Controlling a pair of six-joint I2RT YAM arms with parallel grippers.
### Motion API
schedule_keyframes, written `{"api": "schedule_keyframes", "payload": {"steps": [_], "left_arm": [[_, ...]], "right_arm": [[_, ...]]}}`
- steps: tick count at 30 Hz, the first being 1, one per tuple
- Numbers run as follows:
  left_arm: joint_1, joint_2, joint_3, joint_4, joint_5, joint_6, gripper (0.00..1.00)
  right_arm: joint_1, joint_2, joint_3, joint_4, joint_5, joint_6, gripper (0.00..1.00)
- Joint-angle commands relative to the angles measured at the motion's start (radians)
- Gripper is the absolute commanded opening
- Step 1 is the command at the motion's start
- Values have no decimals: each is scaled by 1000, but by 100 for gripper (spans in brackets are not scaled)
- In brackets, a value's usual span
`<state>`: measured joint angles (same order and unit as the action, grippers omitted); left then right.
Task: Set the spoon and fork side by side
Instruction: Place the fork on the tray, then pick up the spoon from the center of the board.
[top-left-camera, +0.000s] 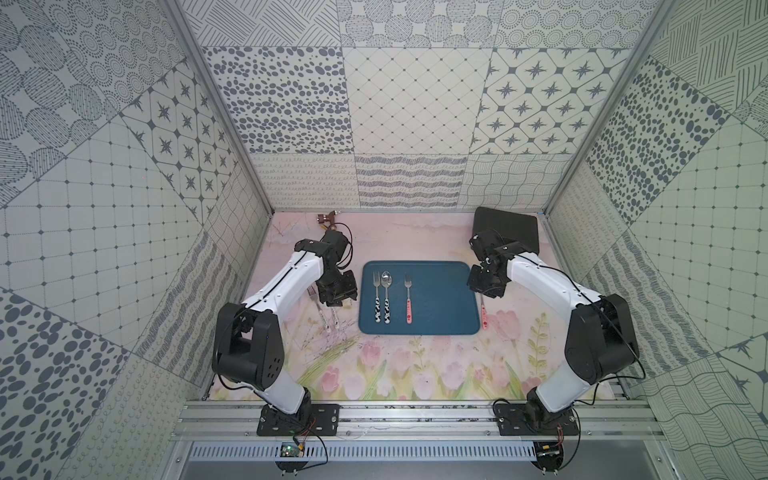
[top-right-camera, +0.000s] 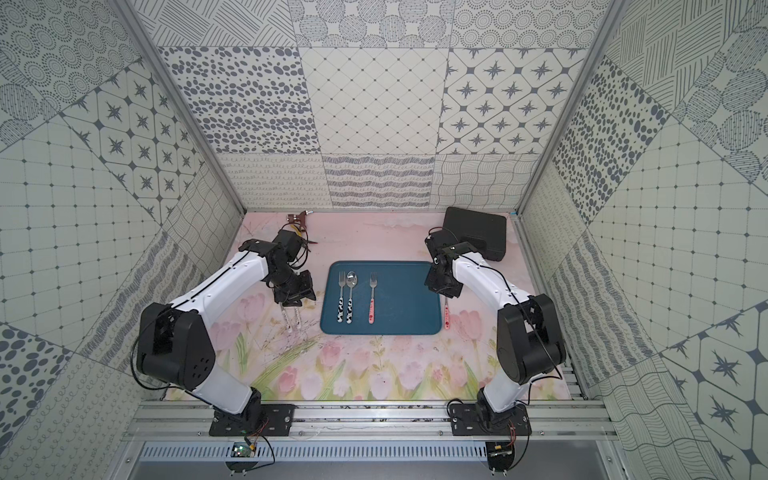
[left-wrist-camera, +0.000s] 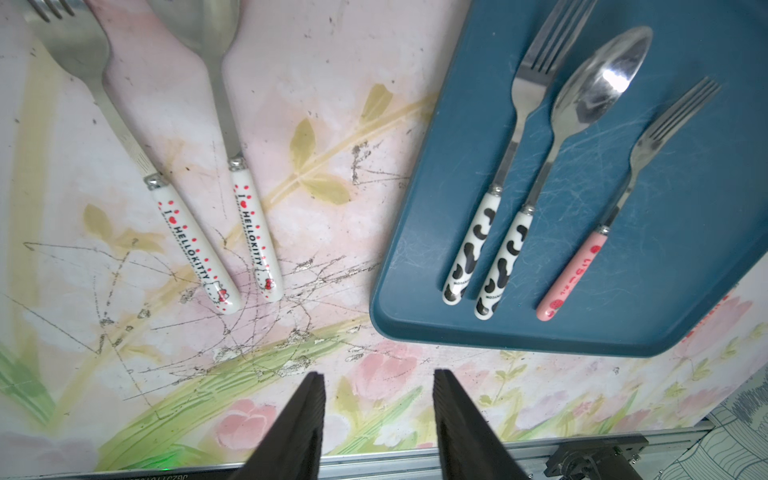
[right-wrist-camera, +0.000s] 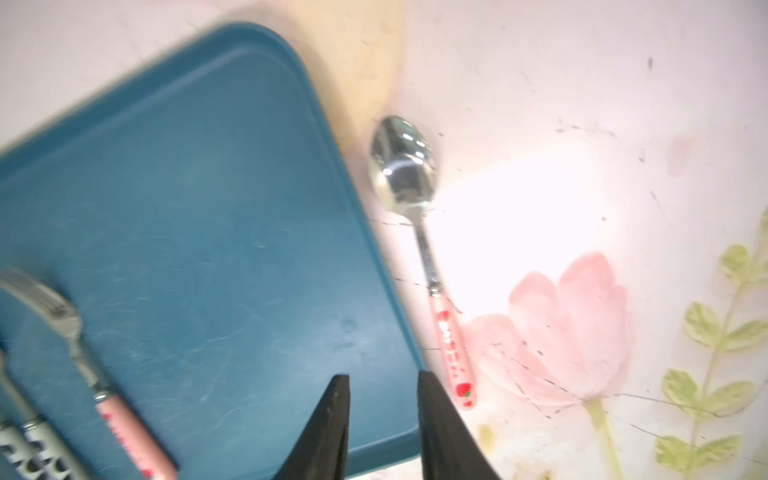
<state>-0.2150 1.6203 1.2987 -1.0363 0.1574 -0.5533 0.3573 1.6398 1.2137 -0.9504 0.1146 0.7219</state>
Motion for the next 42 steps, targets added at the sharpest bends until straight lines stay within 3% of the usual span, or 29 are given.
{"api": "schedule_keyframes", "payload": {"steps": [1,9,27,32,42], "left_arm": [[2,-5,6,-4,24,4,48],[3,-7,4,-13,28,4,48],[2,-19,7,-28,13,4,48],[2,-19,6,-31,10,3,48],[2,-17,4,-31,7,3,47]], "right_arm": [[6,-18,-64,6,-1,-54,30],[-24,-28,-182,75,-22,-47,29],[-71,85,-158,116,-54,-104,29],[-84,96,-163,122,-63,-115,16],[-103,67,-185,127,-60,-128,11]]}}
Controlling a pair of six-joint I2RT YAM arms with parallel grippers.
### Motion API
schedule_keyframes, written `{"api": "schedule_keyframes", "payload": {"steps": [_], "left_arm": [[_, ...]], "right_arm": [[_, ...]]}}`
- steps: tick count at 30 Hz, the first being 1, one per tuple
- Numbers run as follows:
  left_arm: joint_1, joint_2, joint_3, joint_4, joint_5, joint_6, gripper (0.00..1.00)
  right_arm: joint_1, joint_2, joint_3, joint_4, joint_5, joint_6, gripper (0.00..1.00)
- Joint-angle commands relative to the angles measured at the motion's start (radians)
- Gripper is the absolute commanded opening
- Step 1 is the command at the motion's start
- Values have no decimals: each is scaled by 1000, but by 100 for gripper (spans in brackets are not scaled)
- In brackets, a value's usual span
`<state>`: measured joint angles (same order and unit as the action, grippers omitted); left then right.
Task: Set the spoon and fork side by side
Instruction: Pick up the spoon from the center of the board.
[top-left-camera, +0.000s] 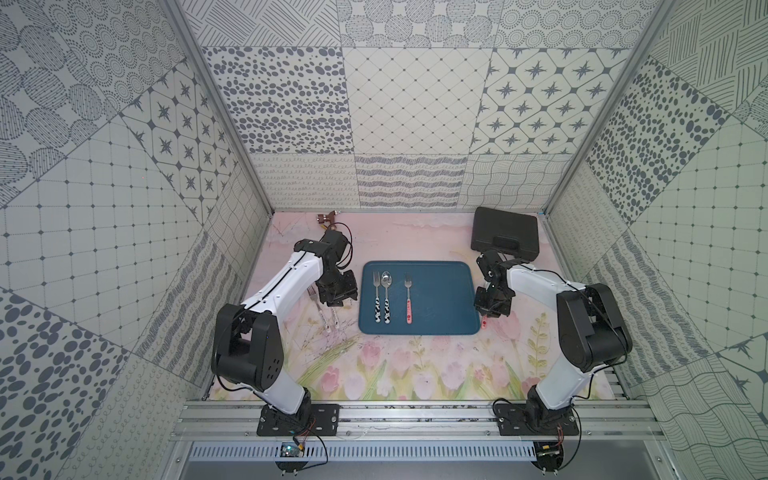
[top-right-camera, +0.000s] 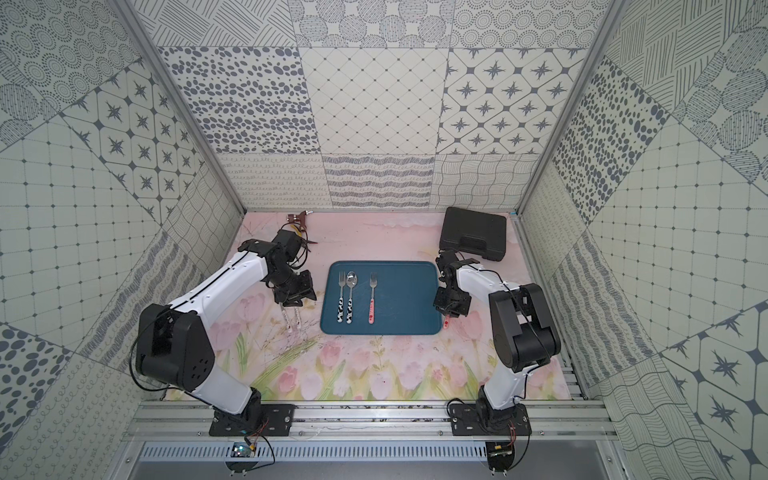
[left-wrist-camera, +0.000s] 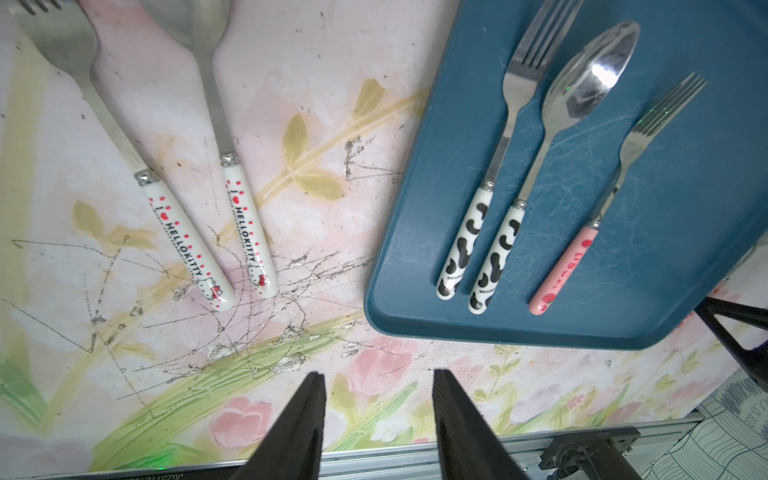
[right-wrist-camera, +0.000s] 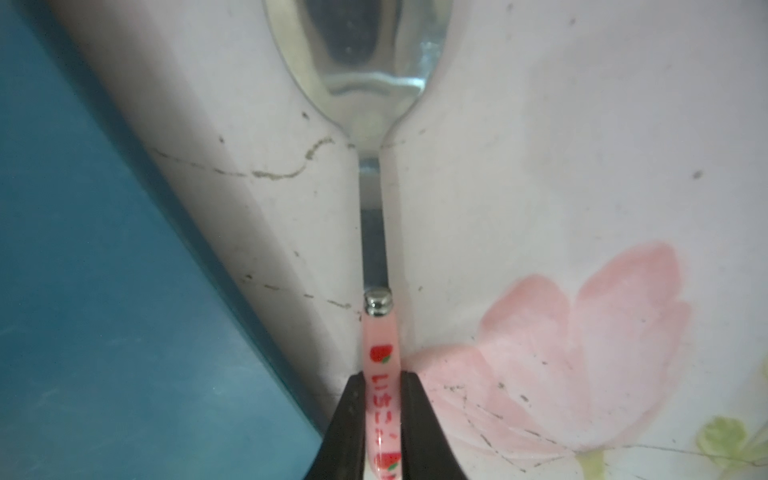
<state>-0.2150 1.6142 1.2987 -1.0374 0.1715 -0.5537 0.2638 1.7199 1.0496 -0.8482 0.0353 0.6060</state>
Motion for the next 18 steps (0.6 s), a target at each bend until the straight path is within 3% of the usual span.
{"api": "schedule_keyframes", "payload": {"steps": [1,6,11,18], "left_arm": [[3,-11,4,-29,-5,5,47],[3,-8,1,-19,2,1,47],[3,-7,5,-13,4,0,47],[2,-15,1,-12,3,2,47]], "right_arm": [[-8,-29,-15,22,27,-13,11],[14,-82,72,-49,41,-26,11],[120,-88,161,-93,19,-21,11],[335,94,324,-98,-46,47,11]]}}
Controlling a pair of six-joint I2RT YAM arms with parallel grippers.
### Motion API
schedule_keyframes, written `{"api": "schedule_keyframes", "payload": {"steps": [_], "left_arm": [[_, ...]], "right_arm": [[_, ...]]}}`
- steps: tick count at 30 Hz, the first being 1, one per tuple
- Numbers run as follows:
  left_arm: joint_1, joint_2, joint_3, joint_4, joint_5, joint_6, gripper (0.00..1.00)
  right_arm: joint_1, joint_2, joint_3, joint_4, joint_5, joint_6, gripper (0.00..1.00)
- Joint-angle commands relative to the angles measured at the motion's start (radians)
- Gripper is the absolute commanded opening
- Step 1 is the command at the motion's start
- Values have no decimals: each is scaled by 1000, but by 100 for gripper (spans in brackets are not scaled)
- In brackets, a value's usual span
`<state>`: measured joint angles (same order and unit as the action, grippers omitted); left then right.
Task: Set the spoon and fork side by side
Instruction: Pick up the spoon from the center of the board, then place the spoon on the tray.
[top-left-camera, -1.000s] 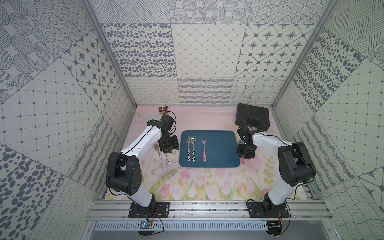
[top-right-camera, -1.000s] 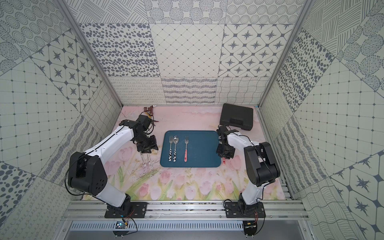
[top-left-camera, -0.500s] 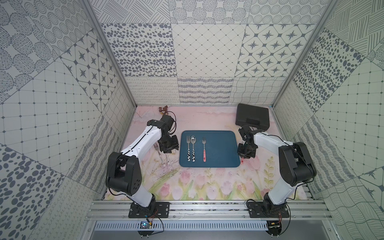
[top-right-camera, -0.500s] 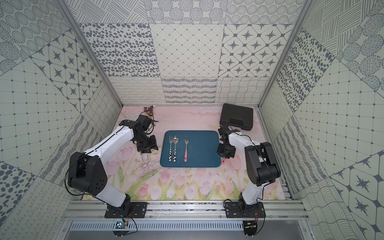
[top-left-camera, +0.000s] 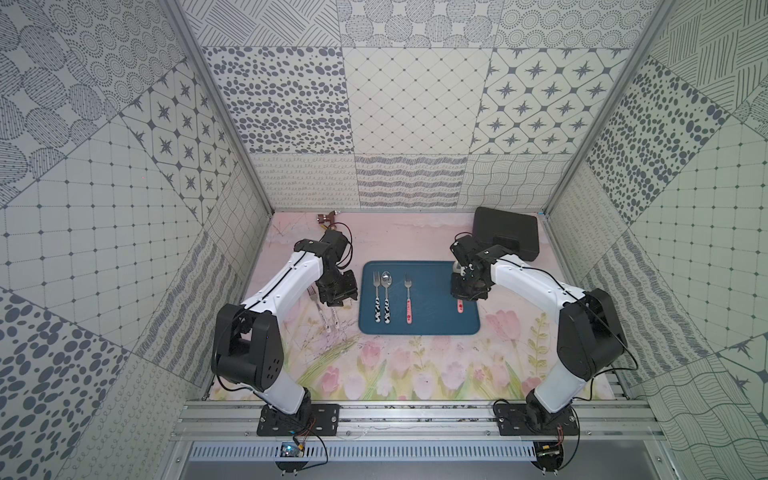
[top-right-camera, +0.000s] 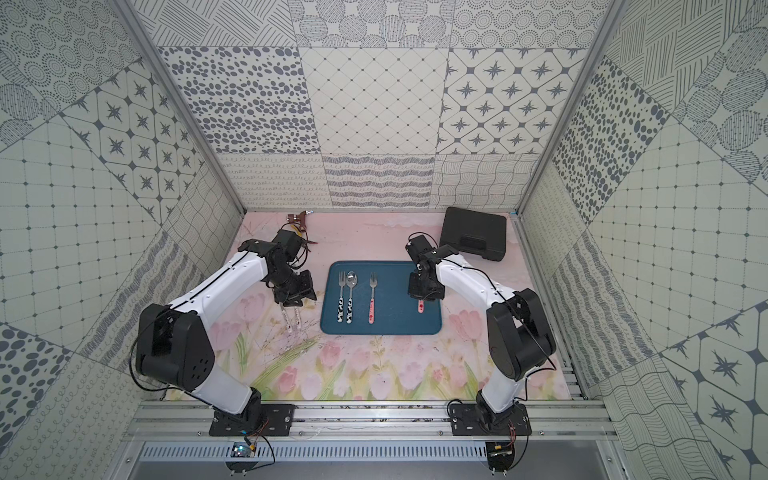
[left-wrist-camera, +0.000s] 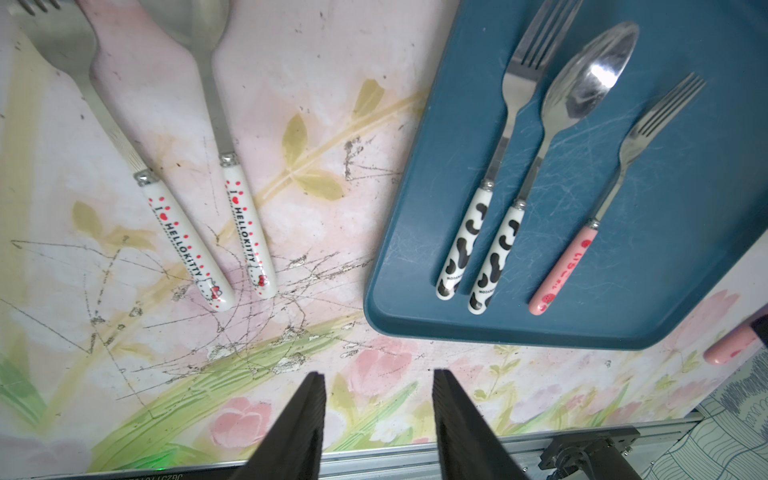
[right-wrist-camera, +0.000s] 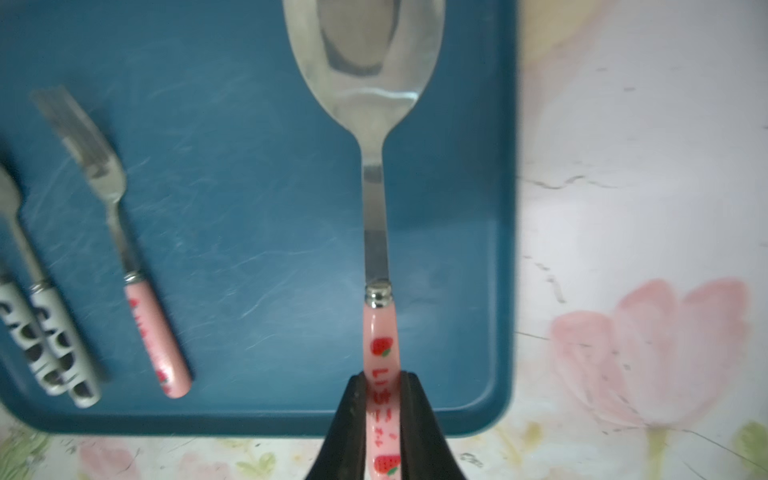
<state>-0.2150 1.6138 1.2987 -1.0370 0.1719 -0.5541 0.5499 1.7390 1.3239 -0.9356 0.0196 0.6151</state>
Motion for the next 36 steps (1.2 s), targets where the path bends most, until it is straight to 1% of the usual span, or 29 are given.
{"api": "schedule_keyframes", "payload": {"steps": [1,5,10,14,22,26,29,33,36], "left_arm": [[2,-17,-1,-13,2,5,47],[3,-27,-6,-16,-6,14,47],[3,-32,-7,-19,-17,26,47],[2,-33,-10,-18,-17,29,47],[3,-23,-13,-10,-9,34,47],[3,-28,-13,-12,-15,34,47],[3,-37,-18,-12,-25,36,47],[3,-34,-18,-11,-23,34,47],[3,-29,-15,-12,-20,33,47]], "right_arm": [[68,105,78,-9,-32,43,11],[101,198,169,-5,-55,64,11],[126,268,220,-2,-74,73,11],[141,290,227,8,-88,107,11],[151,325,215,17,-93,123,11],[160,289,198,17,-58,119,15],[161,236,203,9,-16,108,22],[142,190,206,4,-1,105,23],[116,206,203,-9,1,89,22]]}}
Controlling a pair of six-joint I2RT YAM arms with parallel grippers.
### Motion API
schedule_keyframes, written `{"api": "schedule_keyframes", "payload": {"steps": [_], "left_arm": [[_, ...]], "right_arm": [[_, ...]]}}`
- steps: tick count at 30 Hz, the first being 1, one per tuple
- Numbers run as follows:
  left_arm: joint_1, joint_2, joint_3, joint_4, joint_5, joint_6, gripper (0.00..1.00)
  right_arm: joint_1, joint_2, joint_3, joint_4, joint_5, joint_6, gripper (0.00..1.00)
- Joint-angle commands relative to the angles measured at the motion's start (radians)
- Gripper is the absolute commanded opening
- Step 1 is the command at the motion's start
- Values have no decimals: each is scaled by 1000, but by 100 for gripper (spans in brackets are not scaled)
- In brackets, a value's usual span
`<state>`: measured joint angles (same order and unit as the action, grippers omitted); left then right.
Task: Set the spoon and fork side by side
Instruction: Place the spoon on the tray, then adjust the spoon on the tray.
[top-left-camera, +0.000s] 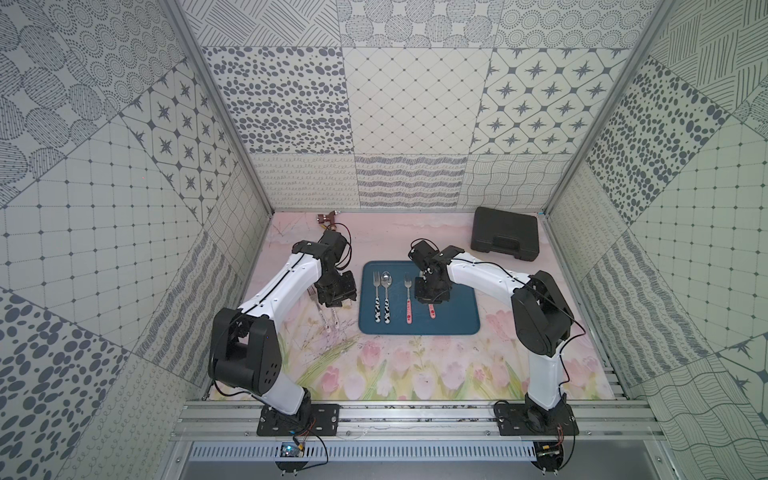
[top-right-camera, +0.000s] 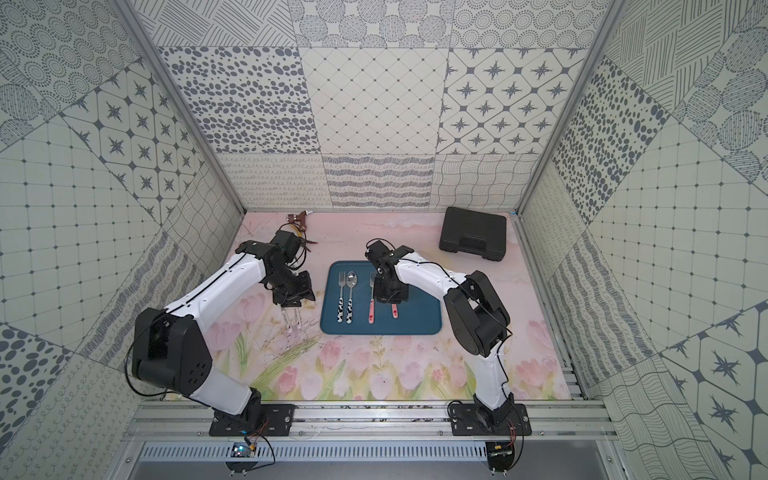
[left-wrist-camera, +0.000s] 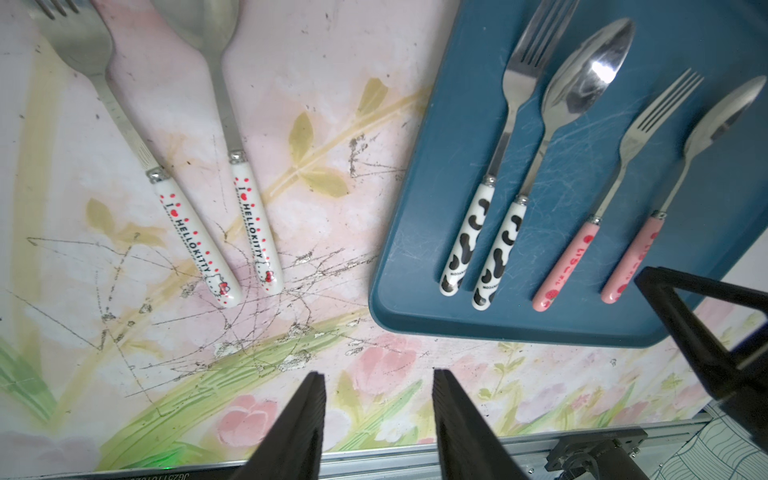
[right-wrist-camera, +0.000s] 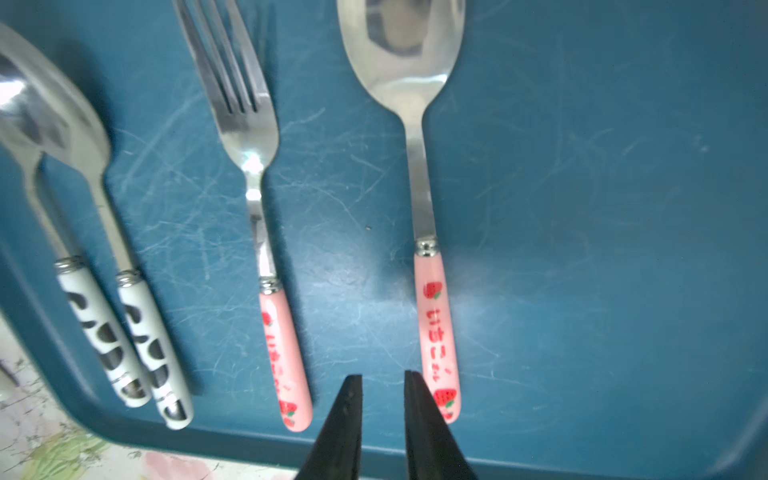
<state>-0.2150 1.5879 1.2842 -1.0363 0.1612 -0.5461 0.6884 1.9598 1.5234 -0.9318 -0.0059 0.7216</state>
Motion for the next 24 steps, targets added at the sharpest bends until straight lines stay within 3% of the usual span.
{"api": "schedule_keyframes", "payload": {"steps": [1,7,24], "left_arm": [[4,-3,1,-13,-8,25,47],[4,-6,-5,-13,-10,24,47],[5,2,-11,-12,-13,23,47]], "right_arm": [[-29,-6,0,-19,31,-28,23],[-47,35,4,-18,62,-79,24],[-49,49,-6,4,-8,-84,32]]}}
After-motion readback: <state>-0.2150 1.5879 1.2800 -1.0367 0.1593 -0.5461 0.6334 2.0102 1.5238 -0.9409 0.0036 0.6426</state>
